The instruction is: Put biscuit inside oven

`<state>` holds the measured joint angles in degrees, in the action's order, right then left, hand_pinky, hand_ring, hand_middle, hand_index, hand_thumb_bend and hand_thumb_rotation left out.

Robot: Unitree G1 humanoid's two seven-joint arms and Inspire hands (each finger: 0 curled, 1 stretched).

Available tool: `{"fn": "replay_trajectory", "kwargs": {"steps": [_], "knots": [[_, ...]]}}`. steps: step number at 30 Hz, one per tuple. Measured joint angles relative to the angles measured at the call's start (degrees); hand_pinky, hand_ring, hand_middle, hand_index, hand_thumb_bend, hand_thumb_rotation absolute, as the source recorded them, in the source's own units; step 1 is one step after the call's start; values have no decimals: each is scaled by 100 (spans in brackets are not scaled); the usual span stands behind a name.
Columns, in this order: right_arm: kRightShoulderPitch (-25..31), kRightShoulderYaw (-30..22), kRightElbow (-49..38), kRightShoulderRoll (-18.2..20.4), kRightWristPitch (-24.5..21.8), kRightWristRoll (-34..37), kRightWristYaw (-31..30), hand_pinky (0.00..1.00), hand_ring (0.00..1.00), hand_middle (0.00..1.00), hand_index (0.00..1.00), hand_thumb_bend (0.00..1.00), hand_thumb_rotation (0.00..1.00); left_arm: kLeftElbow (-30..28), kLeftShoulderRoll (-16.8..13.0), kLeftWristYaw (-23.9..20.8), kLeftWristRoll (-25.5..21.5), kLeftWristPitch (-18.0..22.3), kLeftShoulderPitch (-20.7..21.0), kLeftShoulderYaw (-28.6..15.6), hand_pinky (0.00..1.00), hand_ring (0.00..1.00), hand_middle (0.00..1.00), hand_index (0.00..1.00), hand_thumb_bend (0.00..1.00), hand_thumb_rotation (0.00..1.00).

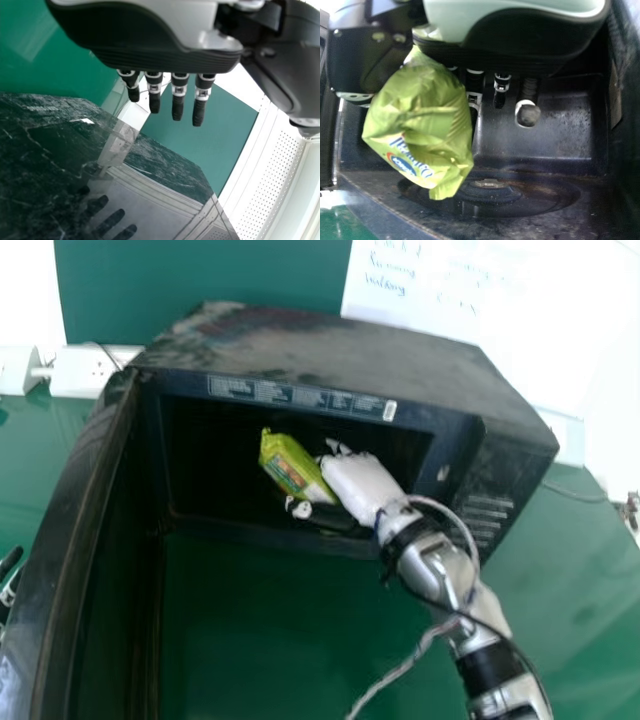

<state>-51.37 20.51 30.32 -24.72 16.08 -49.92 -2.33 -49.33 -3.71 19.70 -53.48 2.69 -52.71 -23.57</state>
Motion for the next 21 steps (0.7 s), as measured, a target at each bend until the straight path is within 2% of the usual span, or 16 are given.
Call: {"fn": "replay_trajectory", "kwargs": {"steps": [13,21], "knots": [[-966,425,1860,378,-183,-10,439,2,0,48,48,51,0,-9,1,64,-15,-2,-30,8,78,86,90,90,87,100],[-1596,673,2999,660,-201,-2,913,2,0,48,48,51,0,-15,0,54,-14,-3,-79,10,83,84,89,90,91,100]]}}
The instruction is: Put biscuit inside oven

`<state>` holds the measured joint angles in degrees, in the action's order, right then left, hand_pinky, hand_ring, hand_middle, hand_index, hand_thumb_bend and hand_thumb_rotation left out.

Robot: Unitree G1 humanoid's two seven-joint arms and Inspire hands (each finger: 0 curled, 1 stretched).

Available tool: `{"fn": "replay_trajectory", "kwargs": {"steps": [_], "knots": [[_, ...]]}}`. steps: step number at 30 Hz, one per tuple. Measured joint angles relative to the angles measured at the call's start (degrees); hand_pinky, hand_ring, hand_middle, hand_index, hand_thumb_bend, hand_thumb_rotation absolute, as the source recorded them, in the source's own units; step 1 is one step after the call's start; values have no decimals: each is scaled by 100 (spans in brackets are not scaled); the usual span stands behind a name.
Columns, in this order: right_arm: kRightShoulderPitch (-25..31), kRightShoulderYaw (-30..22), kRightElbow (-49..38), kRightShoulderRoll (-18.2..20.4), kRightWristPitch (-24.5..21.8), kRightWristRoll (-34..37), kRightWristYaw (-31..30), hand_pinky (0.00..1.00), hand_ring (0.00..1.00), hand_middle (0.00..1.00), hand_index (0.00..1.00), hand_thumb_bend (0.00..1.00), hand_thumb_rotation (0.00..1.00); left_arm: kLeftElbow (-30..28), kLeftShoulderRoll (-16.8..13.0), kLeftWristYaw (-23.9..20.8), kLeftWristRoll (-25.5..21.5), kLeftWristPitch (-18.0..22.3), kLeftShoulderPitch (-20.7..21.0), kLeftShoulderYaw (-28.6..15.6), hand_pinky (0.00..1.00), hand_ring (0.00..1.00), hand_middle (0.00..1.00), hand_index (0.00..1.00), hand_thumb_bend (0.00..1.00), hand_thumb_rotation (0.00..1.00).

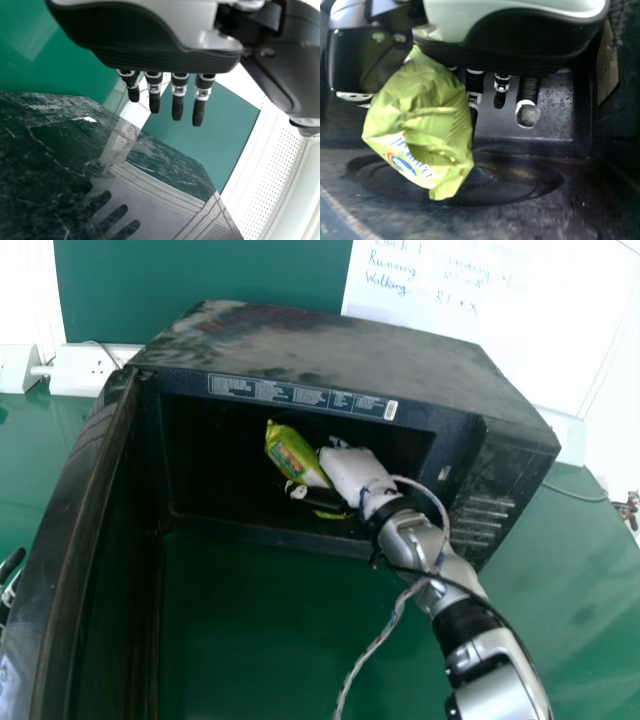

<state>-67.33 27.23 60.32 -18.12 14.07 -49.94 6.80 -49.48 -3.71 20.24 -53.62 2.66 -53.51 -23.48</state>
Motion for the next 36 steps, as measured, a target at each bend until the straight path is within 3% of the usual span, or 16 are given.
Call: {"fn": "replay_trajectory", "kwargs": {"steps": [12,36], "knots": [[-423,127,1108,294,-230,133,383,2,0,48,48,51,0,-5,6,9,2,0,-30,4,80,84,90,89,94,100],[-646,114,1694,514,-676,558,512,2,0,48,48,51,0,20,-53,138,-37,1,-14,0,82,84,90,91,88,100]]}}
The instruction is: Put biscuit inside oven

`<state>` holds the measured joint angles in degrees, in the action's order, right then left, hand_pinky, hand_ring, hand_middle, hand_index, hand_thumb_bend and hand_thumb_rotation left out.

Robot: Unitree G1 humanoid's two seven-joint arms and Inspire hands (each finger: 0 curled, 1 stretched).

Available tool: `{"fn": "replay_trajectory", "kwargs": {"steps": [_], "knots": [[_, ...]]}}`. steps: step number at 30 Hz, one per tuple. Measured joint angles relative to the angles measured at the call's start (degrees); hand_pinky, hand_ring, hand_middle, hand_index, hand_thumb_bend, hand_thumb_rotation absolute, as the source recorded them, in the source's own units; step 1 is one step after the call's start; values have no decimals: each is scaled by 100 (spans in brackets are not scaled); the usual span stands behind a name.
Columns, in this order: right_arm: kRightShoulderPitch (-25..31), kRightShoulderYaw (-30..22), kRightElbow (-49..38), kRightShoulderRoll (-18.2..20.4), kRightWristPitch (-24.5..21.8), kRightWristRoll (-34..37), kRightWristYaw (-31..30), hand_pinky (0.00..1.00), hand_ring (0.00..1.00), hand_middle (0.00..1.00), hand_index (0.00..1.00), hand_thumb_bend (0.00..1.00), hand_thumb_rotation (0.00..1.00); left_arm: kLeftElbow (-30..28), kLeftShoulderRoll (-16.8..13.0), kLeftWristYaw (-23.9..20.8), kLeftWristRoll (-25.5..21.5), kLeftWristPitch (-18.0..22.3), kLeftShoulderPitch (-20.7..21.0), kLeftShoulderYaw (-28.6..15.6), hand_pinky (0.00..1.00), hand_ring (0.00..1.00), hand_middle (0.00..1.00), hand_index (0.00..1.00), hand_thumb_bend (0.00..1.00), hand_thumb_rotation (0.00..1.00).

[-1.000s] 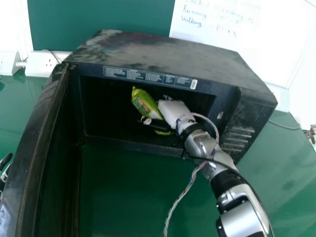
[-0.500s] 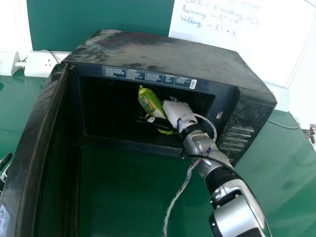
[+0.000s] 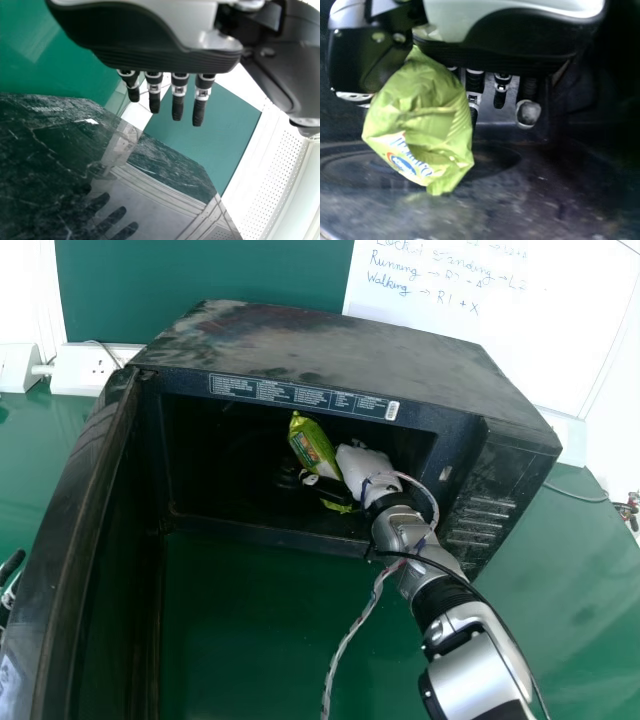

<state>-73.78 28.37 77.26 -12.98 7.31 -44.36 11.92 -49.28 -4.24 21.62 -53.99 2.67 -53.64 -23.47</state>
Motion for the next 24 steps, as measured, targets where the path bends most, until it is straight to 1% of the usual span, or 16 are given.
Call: {"fn": "replay_trajectory", "kwargs": {"steps": [4,8,10,17,21,24], "knots": [[0,-1,25,3,-16,65,0,4,0,48,48,51,0,19,-58,124,131,4,0,-14,82,83,89,90,90,100],[0,-2,32,12,-38,112,-4,5,0,49,48,51,0,78,-53,224,221,56,2,-22,84,82,90,90,90,100],[-1,-2,36,16,-45,125,-19,6,0,49,48,51,0,77,-26,223,323,86,0,-20,85,82,90,90,90,100],[-15,-1,62,51,-122,146,-147,6,0,48,48,51,0,61,62,260,342,145,-14,-3,86,85,92,90,92,100],[-42,11,78,71,-177,144,-218,6,0,48,48,51,0,1,139,258,495,175,-108,6,86,86,92,90,92,100],[-47,9,80,77,-206,148,-239,8,0,49,48,51,0,37,164,345,624,347,-99,-2,86,86,92,91,93,100]]}}
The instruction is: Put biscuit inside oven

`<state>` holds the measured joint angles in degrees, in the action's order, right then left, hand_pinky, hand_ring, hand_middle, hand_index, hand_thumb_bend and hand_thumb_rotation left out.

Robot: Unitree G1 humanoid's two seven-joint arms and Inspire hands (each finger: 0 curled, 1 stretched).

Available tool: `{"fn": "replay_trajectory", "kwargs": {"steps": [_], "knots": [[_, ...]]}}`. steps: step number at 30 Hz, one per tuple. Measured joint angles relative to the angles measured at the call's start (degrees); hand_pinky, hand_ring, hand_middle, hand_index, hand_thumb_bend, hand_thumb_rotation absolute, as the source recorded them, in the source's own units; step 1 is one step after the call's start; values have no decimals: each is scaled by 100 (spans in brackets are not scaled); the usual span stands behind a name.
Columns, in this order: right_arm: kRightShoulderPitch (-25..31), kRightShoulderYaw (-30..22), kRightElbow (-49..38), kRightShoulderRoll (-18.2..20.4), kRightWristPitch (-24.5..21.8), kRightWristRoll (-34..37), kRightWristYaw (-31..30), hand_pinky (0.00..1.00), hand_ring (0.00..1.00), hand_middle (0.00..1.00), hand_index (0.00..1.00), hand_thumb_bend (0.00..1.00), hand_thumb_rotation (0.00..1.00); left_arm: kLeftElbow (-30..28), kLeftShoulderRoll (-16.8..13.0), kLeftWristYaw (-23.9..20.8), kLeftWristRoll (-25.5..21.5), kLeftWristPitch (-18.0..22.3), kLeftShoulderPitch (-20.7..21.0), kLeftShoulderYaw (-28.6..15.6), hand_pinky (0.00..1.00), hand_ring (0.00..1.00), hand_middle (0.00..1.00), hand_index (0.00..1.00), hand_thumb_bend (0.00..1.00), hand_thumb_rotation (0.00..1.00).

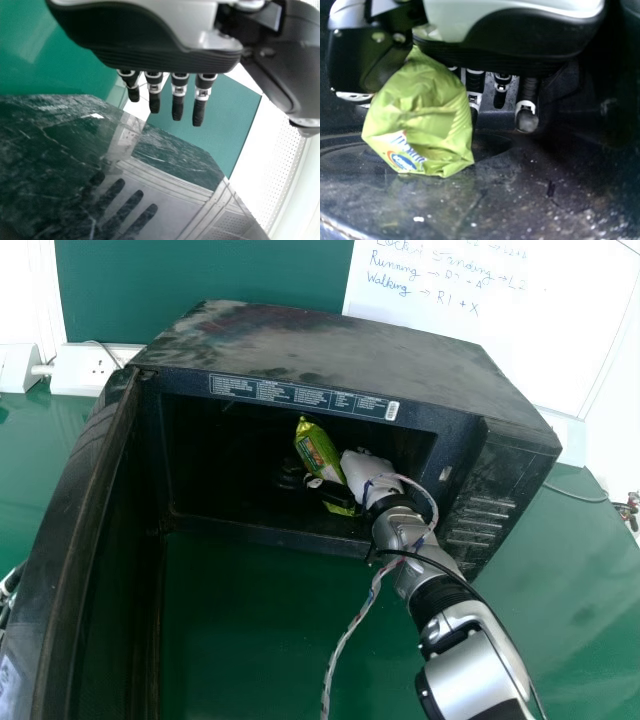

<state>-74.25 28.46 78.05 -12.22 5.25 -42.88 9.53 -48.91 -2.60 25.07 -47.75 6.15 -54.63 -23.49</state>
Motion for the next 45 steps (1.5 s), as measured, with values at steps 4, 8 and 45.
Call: {"fn": "replay_trajectory", "kwargs": {"steps": [4,8,45], "knots": [[-2,-10,1,2,-4,45,-32,22,31,64,49,50,6,258,81,101,470,450,203,-12,87,87,92,91,92,100],[-10,-13,0,3,-4,63,-58,48,80,89,77,57,48,451,256,79,888,794,339,-11,87,87,92,92,92,100],[37,-15,-64,-182,539,133,408,100,100,100,100,84,100,877,335,-310,2149,1830,521,200,84,84,89,89,91,100]]}}
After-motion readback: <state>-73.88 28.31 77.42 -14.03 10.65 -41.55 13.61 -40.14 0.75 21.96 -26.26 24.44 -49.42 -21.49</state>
